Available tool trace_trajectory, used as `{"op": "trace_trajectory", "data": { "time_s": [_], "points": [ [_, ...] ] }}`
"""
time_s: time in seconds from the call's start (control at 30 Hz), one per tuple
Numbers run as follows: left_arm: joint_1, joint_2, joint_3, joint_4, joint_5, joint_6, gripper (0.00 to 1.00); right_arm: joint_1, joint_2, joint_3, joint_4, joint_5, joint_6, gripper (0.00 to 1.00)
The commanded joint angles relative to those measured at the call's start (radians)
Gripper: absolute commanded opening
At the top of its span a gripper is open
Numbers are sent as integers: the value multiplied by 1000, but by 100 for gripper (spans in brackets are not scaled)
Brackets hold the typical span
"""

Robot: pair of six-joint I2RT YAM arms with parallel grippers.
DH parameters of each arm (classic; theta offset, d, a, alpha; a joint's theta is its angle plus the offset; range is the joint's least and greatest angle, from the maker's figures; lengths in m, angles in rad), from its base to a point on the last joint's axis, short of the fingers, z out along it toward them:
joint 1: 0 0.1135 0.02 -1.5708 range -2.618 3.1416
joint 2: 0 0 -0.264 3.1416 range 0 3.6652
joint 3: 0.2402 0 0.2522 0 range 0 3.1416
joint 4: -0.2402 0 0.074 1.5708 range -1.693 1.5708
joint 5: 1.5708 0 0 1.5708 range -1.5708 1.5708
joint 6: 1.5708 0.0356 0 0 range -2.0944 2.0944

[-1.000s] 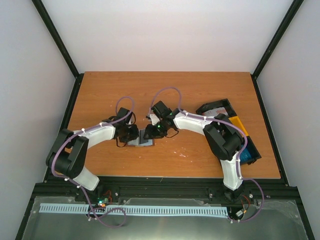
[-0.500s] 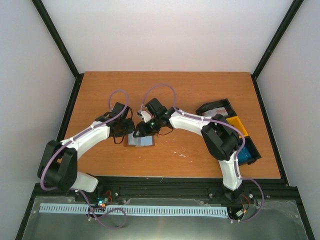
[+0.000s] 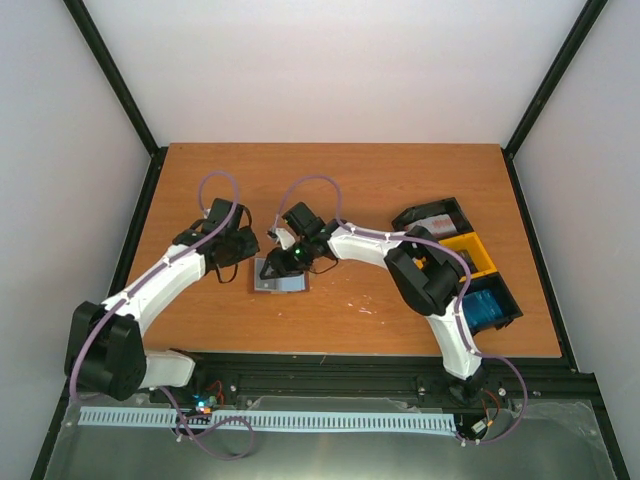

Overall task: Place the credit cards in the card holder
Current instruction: Turn over the card slot in the card holder, then pick up the credit card from the storage box.

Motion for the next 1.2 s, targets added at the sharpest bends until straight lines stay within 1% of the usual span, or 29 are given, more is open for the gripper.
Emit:
{"op": "trace_trajectory", "data": {
  "time_s": [0.0, 0.07, 0.13, 0.2, 0.3, 0.4, 0.53, 0.63, 0.7, 0.87, 0.97, 1.1, 1.17],
  "points": [
    [14, -55, 10, 15, 20, 17, 13, 12, 15, 26, 39, 6, 26, 42],
    [15, -76, -4, 43, 49, 27, 16, 9, -18, 30, 20, 50, 17, 42],
    [14, -106, -21, 74, 75, 33, 22, 1, -72, 30, -7, 112, 3, 42],
    [15, -146, -37, 114, 107, 49, 32, -18, -135, 28, -56, 183, -19, 42],
    [16, -200, -51, 185, 174, 90, 52, -66, -239, 20, -156, 308, -68, 42],
    [16, -244, -63, 255, 240, 137, 63, -151, -349, -10, -262, 398, -115, 43],
    [15, -275, -77, 329, 323, 190, 70, -314, -498, -62, -382, 539, -180, 48],
    [15, -297, -88, 377, 363, 208, 74, -434, -545, -74, -486, 651, -210, 53],
    [16, -315, -96, 420, 377, 216, 79, -507, -558, -86, -525, 676, -231, 54],
    [16, -325, -94, 445, 370, 230, 99, -641, -537, -109, -536, 675, -300, 61],
    [16, -305, -90, 469, 399, 246, 100, -691, -464, -71, -554, 671, -355, 61],
    [15, -246, -73, 542, 455, 246, 100, -742, -339, -14, -553, 679, -414, 54],
    [16, -198, -57, 571, 485, 249, 100, -760, -267, 37, -569, 650, -435, 52]
  ]
}}
